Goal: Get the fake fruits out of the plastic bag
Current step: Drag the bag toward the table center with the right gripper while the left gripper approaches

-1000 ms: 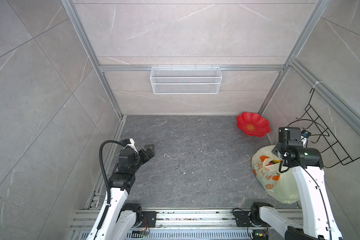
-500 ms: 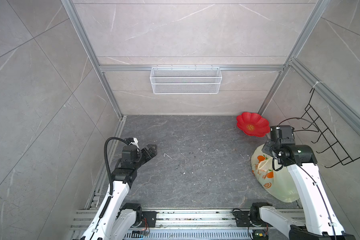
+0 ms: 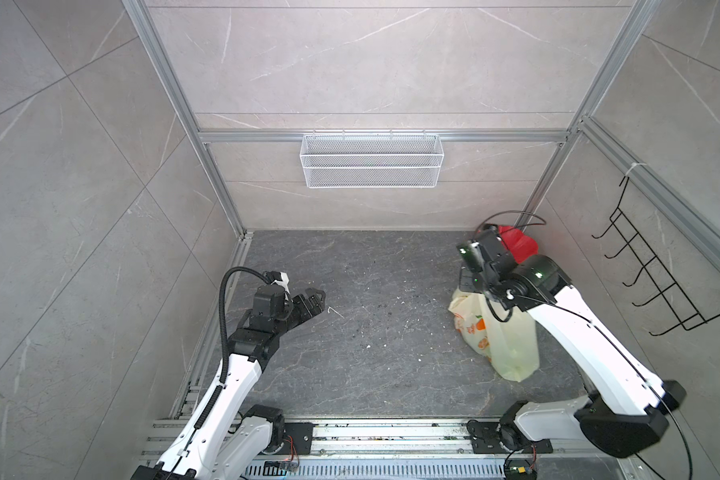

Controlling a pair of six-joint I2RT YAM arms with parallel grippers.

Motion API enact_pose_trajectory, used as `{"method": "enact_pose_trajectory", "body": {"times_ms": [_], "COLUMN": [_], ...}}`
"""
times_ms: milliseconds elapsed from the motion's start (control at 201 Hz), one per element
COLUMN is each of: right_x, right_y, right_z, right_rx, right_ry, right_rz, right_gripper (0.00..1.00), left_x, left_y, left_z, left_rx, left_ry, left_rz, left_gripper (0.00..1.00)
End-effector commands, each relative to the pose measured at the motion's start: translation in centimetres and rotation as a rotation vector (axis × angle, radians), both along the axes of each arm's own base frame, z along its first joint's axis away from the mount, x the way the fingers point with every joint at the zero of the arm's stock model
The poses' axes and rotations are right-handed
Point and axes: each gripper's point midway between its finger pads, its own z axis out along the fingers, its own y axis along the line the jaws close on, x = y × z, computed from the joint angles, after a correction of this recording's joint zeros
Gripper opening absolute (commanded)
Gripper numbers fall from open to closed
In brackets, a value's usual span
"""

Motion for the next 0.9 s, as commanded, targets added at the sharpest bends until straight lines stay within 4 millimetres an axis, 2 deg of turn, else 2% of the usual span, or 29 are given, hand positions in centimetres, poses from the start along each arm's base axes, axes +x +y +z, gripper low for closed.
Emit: {"method": "enact_pose_trajectory", "body": {"times_ms": [0, 85, 224, 344, 388, 498, 613, 627, 632, 647, 891], "right_x": [1.2, 1.7, 2.0, 1.0, 0.6, 0.1, -0.5, -0.6, -0.6, -0.8, -3.0], "right_y": [5.1, 9.8, 15.9, 19.6, 20.4, 20.8, 20.6, 20.5, 20.5, 20.4, 19.4], "right_z": [1.7, 2.3, 2.8, 2.4, 2.2, 1.6, 1.4, 1.9, 1.4, 1.9, 2.4], "right_rx": [-0.018, -0.034, -0.053, -0.066, -0.077, -0.086, -0.06, -0.043, -0.052, -0.034, 0.144], "right_ry": [-0.051, -0.062, -0.077, -0.075, -0.074, -0.067, -0.066, -0.076, -0.067, -0.078, -0.11], "right_rz": [0.09, 0.187, 0.308, 0.396, 0.417, 0.433, 0.44, 0.441, 0.443, 0.443, 0.489], "right_gripper": [0.0, 0.0, 0.0, 0.0, 0.0, 0.07, 0.35, 0.4, 0.41, 0.44, 0.78], "left_x": [-0.1, -0.4, -1.1, -1.6, -1.8, -2.2, -2.4, -2.4, -2.4, -2.4, -2.8], "left_y": [0.7, 1.1, 1.7, 2.0, 2.0, 1.7, 1.1, 1.0, 0.9, 0.9, -0.4], "left_z": [2.1, 2.4, 2.6, 2.5, 2.6, 2.6, 3.1, 3.1, 3.2, 3.3, 5.7], "left_rx": [0.036, 0.046, 0.061, 0.068, 0.068, 0.059, 0.052, 0.052, 0.053, 0.054, 0.147], "left_ry": [-0.058, -0.067, -0.063, -0.048, -0.039, -0.029, -0.035, -0.035, -0.036, -0.038, -0.062], "left_rz": [0.021, 0.036, 0.053, 0.065, 0.061, 0.044, 0.012, 0.007, 0.005, 0.001, -0.06], "left_gripper": [1.0, 1.0, 1.0, 1.0, 1.0, 1.0, 1.0, 1.0, 1.0, 1.0, 1.0]}}
